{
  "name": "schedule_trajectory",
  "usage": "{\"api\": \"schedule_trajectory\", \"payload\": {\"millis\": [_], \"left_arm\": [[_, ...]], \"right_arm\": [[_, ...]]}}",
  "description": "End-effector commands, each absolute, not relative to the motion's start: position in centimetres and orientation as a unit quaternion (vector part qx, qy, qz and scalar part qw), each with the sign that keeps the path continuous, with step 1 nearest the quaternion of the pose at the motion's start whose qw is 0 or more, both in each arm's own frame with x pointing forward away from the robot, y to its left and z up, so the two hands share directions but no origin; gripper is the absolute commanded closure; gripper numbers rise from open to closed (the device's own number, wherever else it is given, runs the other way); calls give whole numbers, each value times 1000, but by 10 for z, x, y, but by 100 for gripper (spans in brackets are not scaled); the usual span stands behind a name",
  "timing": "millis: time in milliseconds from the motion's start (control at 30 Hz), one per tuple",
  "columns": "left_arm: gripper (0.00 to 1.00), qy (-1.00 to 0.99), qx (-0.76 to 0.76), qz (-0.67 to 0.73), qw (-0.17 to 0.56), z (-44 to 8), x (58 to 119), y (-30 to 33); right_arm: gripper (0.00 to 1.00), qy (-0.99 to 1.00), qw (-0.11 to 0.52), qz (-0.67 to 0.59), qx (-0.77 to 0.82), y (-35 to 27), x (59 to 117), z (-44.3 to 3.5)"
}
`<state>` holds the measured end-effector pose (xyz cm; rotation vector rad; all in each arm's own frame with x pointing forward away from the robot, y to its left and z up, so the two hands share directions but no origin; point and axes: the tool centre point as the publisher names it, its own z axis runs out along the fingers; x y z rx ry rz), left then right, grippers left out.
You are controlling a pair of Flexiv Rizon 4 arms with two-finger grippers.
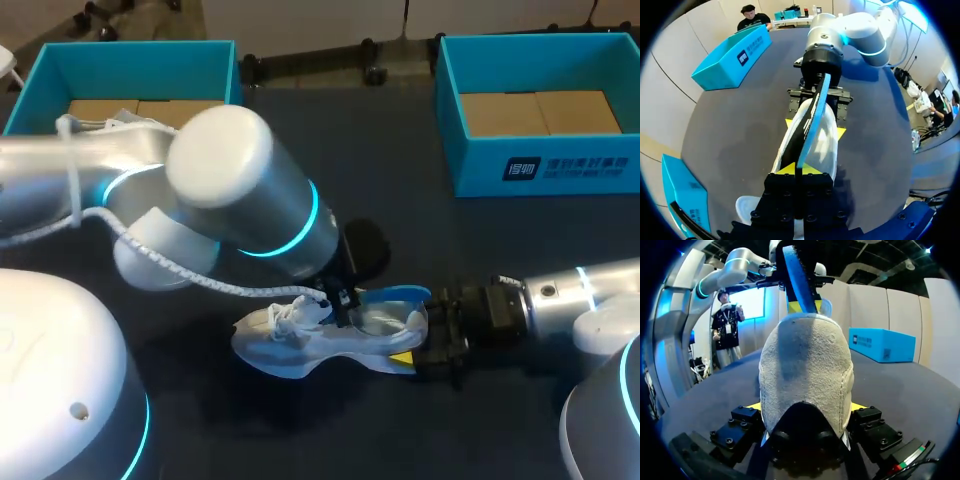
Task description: Take the shoe out of the shoebox, open the shoe tongue, remove and reinsert the insole, then place the shoe into the shoebox
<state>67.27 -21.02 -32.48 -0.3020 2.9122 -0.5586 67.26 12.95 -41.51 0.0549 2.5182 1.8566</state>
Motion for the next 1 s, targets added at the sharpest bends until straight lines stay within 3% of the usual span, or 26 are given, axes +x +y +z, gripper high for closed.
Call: {"api": "schedule_trajectory", "payload": {"millis": [33,100,133,300,1000], "left_arm": [[100,978,-106,-161,86,-335,676,-233],[95,978,-108,-158,86,-337,678,-234],[85,978,-108,-158,85,-338,678,-234],[73,978,-100,-163,81,-333,676,-234],[61,971,-73,-186,129,-294,650,-228]], "right_arm": [[100,806,7,592,18,130,672,-414],[100,806,7,592,18,130,672,-414],[100,806,7,592,18,130,672,-414],[100,806,7,592,18,130,672,-414],[100,806,7,592,18,130,672,-414]]}}
